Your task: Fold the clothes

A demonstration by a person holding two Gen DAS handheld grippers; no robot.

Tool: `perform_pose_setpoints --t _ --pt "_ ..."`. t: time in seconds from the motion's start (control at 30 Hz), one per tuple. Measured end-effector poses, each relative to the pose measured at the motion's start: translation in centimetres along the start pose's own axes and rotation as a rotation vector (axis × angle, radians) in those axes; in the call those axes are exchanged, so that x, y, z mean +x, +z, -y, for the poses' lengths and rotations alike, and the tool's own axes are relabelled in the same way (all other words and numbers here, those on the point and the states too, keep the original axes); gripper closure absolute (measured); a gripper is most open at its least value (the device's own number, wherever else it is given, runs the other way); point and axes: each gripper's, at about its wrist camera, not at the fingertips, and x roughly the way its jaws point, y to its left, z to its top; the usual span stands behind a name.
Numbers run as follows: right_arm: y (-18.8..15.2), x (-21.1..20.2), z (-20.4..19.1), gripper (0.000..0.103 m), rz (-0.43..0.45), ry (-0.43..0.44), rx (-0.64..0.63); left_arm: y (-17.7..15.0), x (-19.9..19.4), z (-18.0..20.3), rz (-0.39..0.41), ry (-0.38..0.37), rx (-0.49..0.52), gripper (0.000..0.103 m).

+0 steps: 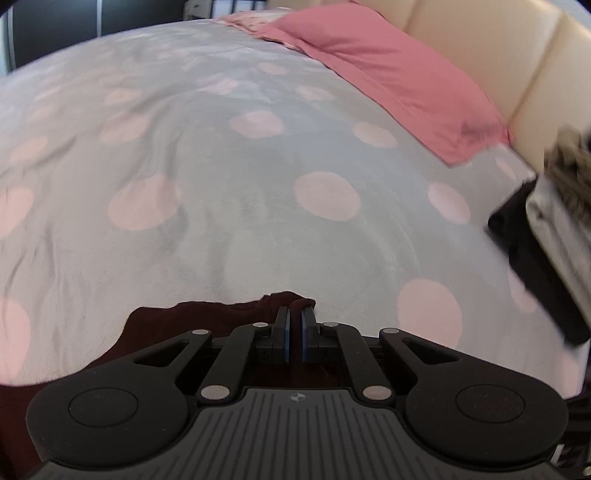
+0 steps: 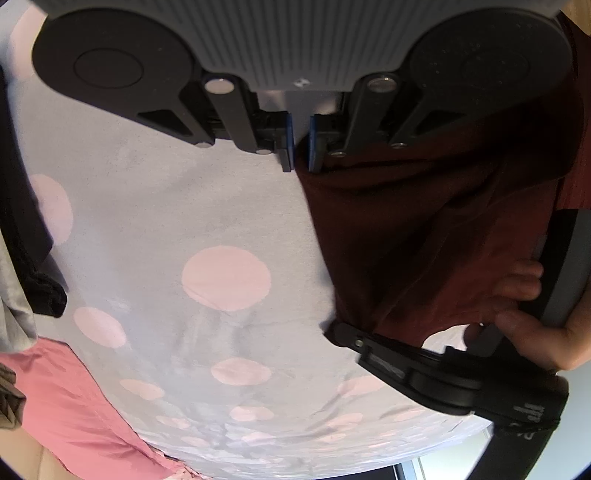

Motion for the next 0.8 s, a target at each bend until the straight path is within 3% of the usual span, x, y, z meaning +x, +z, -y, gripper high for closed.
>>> perform_pose_setpoints --t 0.13,0.3,0.53,0.8 --pt "0.0 0.0 0.5 0.094 -0.008 0.006 0.037 0.9 -1.3 -2.4 0.030 0.047 -0.063 0.100" --pt "0.4 -0.2 1.2 0.092 -0.023 0.029 0.104 -0.2 -4.6 -2.5 0.028 0.074 0.026 0.100" --pt "0.5 -2.1 0.9 0.083 0.009 0.005 0.101 -5.2 -10.5 -1.7 0.008 0.062 0.039 0.099" --pt "-0.8 -5.1 -1.9 0.070 0.058 0.074 0.019 -12.0 -15.3 0.2 0.016 0.094 -0.043 0.095"
